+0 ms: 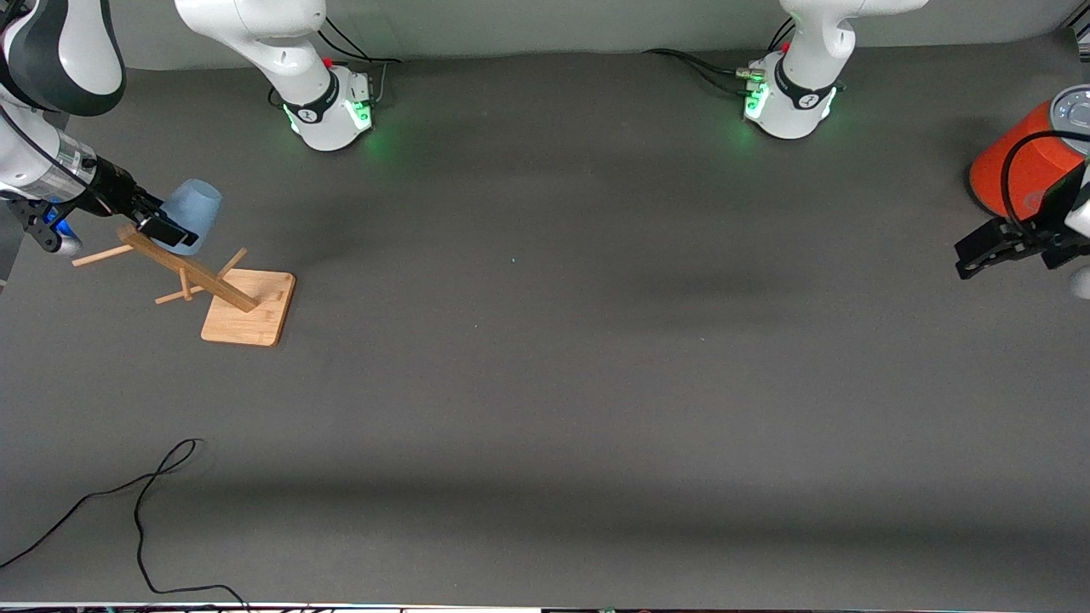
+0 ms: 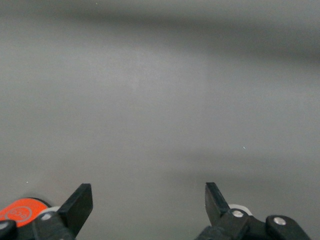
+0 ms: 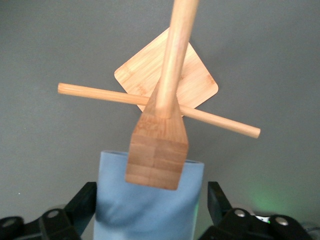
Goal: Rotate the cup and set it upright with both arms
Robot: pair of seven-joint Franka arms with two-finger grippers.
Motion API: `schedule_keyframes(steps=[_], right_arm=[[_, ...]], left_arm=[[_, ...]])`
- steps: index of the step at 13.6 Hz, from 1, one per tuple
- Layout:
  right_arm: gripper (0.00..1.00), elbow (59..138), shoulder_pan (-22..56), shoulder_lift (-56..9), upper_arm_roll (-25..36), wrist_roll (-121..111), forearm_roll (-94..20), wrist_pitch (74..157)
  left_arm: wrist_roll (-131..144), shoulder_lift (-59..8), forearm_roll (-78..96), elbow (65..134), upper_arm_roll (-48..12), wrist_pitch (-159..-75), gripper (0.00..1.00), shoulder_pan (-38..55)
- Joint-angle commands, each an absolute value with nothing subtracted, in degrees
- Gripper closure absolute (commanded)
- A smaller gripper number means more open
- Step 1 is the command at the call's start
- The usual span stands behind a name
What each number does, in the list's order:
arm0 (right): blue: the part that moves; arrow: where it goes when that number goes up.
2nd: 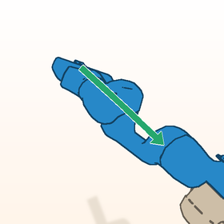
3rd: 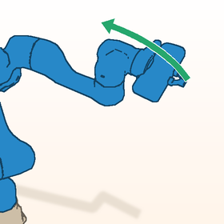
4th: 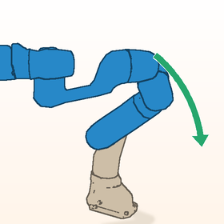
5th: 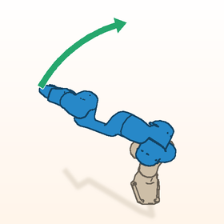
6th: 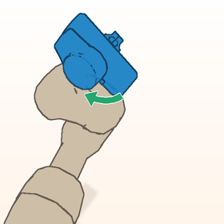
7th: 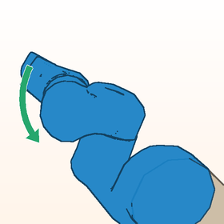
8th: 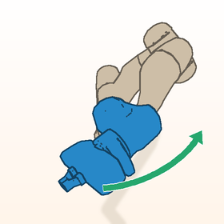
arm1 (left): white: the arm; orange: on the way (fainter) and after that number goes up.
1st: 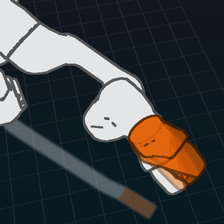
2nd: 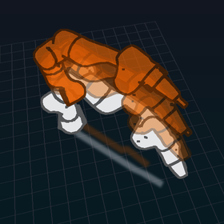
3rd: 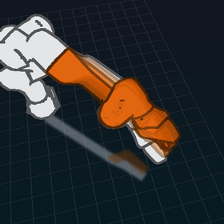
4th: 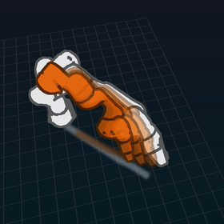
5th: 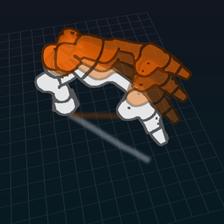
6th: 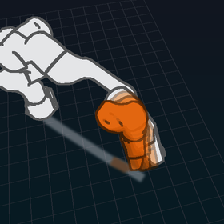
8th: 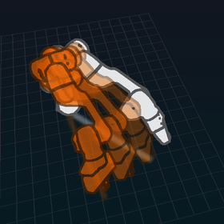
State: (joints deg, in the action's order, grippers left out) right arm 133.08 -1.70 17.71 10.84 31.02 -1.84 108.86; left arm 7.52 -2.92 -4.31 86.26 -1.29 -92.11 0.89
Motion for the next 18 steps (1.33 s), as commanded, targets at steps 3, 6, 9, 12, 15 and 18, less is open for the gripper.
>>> schedule_keyframes(steps=[3, 6, 9, 12, 15, 18], right_arm=[[0.65, 133.8, -1.2, 18.7, 11.0, 32.2, -3.0, 109.6], [0.65, 133.6, -1.1, 19.9, 10.5, 32.4, -3.0, 108.7], [0.65, 133.2, 2.6, 23.1, 10.5, 38.6, -3.0, 105.7], [0.65, 133.1, 7.4, 27.0, 10.3, 46.3, -3.0, 101.5], [0.65, 132.3, 14.6, 30.4, 10.2, 57.1, -3.0, 97.8], [0.65, 128.9, 24.6, 30.4, 9.8, 72.1, -3.0, 95.8]], left_arm=[[9.0, -2.5, -4.3, 85.5, -0.6, -92.0, 0.0, 0.9], [9.1, -2.9, -4.3, 85.7, -1.1, -91.8, 0.0, 1.6], [9.4, -4.7, -4.4, 85.9, -1.2, -92.6, 0.0, 1.9], [9.2, -6.2, -4.6, 86.1, -1.2, -92.8, 0.0, 2.4], [9.1, -7.3, -4.7, 86.2, -1.2, -92.8, 0.0, 2.3], [9.3, -8.4, -4.7, 86.2, -1.2, -92.9, 0.0, 2.4]])
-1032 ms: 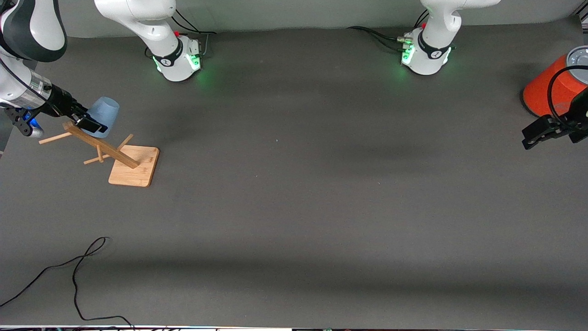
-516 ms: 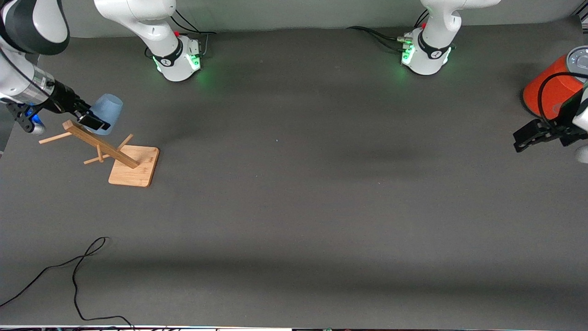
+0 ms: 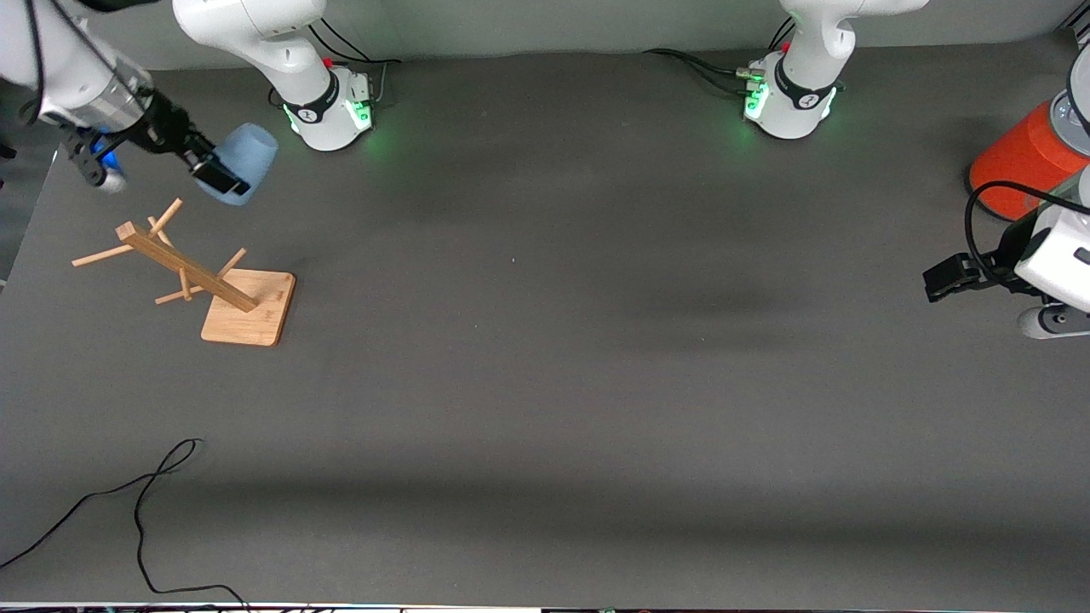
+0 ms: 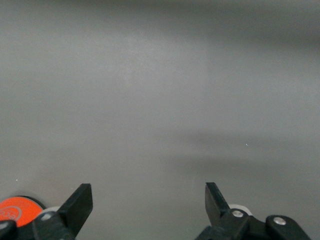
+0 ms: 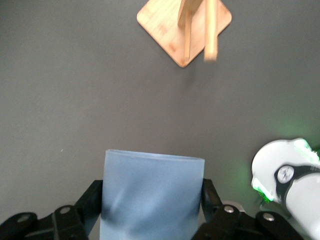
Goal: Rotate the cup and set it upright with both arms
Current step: 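Carry the blue cup to mid-table with the right gripper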
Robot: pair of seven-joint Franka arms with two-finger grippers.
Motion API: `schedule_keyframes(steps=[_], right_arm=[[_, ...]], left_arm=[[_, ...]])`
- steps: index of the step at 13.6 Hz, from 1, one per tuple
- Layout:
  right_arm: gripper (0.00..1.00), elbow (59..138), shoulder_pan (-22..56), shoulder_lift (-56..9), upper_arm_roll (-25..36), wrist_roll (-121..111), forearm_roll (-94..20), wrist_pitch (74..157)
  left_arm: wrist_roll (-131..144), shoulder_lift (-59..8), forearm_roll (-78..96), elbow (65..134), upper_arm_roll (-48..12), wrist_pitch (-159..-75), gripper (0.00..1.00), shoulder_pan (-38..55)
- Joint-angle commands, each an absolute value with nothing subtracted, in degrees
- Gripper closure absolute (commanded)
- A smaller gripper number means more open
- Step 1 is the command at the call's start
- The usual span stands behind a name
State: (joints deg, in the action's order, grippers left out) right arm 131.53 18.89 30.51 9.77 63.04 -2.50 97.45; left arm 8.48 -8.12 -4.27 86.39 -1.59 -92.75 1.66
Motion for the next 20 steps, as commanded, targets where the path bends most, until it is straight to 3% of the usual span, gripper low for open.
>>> schedule_keyframes(steps=[1, 5, 9, 11, 15, 20], right_arm=[[0.65, 127.3, 29.1, 29.2, 9.8, 78.2, -3.0, 96.1], [0.65, 117.5, 44.0, 15.2, 9.9, 100.4, -3.0, 100.8], [0.68, 99.5, 53.3, -7.8, 9.9, 117.7, -2.8, 103.7], [0.68, 92.1, 56.8, -16.2, 10.0, 124.1, -2.2, 103.7], [0.68, 77.2, 58.5, -32.8, 10.0, 132.5, -2.2, 103.7], [0.68, 67.4, 60.4, -46.6, 10.1, 139.1, -2.0, 105.5]], left_arm=[[9.4, -8.9, -4.7, 86.2, -1.2, -93.4, 0.0, 2.4], [10.5, -8.9, -4.6, 86.1, -1.3, -93.2, 0.0, 2.4], [9.7, -9.2, -5.2, 86.2, -1.2, -93.4, 0.0, 1.9], [10.1, -9.4, -5.1, 86.0, -1.2, -93.9, 0.0, 2.3], [10.3, -9.3, -4.7, 86.1, -1.5, -92.8, 0.0, 2.5], [10.3, -9.8, -4.6, 86.3, -1.5, -93.2, 0.0, 3.8]])
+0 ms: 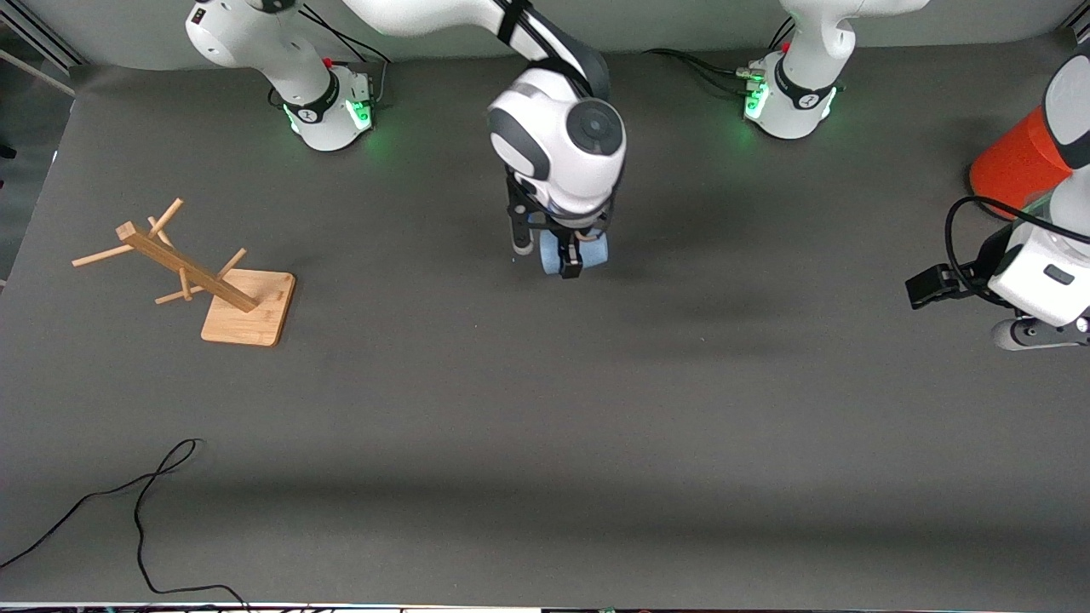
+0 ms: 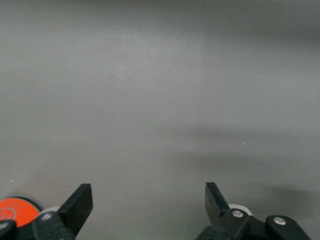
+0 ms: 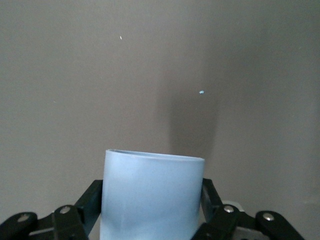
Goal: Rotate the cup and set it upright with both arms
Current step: 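Carry the blue cup to mid-table with the right gripper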
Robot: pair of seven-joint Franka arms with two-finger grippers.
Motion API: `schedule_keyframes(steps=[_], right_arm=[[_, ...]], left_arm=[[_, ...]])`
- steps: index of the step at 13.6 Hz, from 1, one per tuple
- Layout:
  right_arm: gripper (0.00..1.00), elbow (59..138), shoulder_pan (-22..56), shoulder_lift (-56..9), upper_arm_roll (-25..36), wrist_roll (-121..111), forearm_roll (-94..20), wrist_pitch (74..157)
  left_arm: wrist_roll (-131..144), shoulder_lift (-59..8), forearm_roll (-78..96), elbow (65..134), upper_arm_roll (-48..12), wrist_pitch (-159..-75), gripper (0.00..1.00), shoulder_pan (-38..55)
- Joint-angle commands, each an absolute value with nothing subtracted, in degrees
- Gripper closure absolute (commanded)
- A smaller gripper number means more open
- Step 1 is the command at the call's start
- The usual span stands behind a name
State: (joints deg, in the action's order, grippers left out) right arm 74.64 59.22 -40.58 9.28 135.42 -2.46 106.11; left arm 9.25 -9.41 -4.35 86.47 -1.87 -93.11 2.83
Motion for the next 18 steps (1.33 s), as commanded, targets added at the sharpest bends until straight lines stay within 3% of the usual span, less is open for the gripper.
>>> schedule_keyframes(steps=[1, 7, 8, 9, 10, 18], right_arm=[[0.68, 66.8, 60.6, -48.5, 10.1, 140.2, -1.3, 106.9], [0.67, 66.8, 61.3, -54.9, 10.1, 142.5, -0.5, 113.6], [0.61, 66.8, 61.3, -55.3, 10.1, 142.5, -0.4, 113.9], [0.35, 66.8, 61.3, -55.5, 10.1, 142.6, -0.4, 114.0], [0.0, 66.5, 61.3, -56.0, 10.2, 142.6, -0.4, 114.0], [0.0, 66.4, 61.3, -54.0, 10.5, 141.2, -0.4, 113.1]], left_arm=[[10.3, -9.9, -4.6, 86.3, -1.5, -93.1, 0.0, 3.8], [10.2, -9.5, -4.5, 86.2, -1.5, -92.5, 0.0, 3.6], [10.3, -9.5, -4.4, 86.1, -1.5, -92.6, 0.0, 3.6], [10.3, -9.4, -4.4, 86.1, -1.5, -92.7, 0.0, 3.6], [10.4, -9.4, -4.4, 86.1, -1.5, -93.1, 0.0, 3.6], [10.2, -9.1, -4.4, 86.2, -1.5, -92.5, 0.0, 3.6]])
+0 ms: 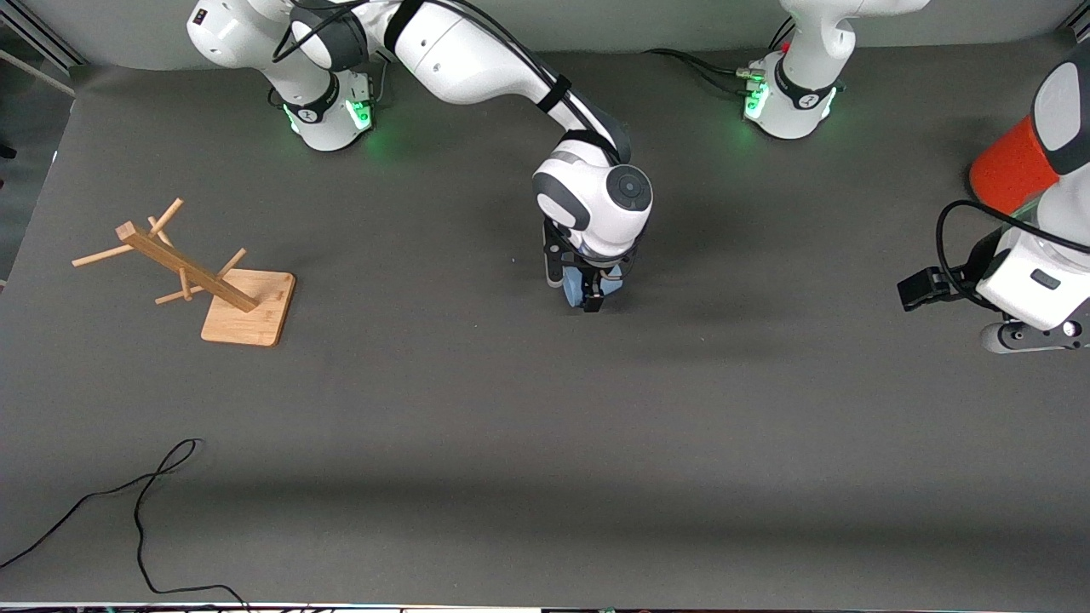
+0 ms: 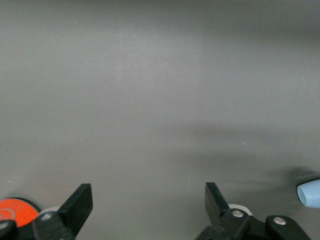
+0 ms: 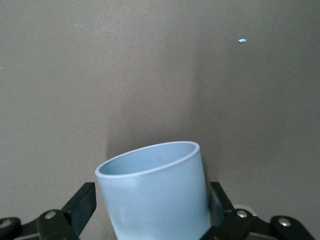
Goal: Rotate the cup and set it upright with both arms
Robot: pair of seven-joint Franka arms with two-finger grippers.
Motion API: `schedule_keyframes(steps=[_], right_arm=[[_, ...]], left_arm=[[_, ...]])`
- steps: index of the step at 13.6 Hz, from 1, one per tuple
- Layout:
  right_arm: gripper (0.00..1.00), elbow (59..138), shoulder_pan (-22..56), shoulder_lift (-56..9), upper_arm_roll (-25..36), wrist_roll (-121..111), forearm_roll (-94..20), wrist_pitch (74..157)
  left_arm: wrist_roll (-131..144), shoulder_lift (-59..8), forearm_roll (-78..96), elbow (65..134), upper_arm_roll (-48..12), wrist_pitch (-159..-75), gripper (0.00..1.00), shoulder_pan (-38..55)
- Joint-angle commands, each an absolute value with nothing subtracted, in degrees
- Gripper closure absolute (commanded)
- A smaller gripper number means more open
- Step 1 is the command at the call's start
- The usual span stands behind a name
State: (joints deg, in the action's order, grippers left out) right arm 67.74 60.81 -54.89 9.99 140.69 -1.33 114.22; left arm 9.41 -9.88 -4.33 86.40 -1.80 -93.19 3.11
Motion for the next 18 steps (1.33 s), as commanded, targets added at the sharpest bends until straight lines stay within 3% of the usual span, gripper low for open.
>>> schedule_keyframes(steps=[1, 7, 11, 15, 18], right_arm=[[0.0, 66.5, 61.3, -52.3, 10.5, 141.0, -0.4, 113.0], [0.0, 66.4, 60.0, -37.9, 10.5, 129.8, -2.2, 90.7], [0.0, 67.1, 50.6, -25.4, 11.0, 105.7, -2.4, 75.4], [0.0, 68.4, 38.2, -17.4, 11.7, 78.5, -1.6, 69.7], [0.0, 70.7, 33.5, -13.2, 16.9, 58.0, -1.6, 69.4]], left_arm=[[10.2, -9.1, -4.4, 86.2, -1.5, -92.4, 0.0, 3.5], [10.4, -9.3, -4.3, 86.1, -1.4, -93.1, 0.0, 3.6], [10.6, -9.3, -3.3, 85.7, -1.9, -92.7, 0.0, 5.0], [21.9, -10.7, -3.7, 83.9, -8.1, -93.1, 0.0, 7.5], [35.3, -18.7, -4.7, 75.2, -13.3, -92.9, 0.0, 11.7]])
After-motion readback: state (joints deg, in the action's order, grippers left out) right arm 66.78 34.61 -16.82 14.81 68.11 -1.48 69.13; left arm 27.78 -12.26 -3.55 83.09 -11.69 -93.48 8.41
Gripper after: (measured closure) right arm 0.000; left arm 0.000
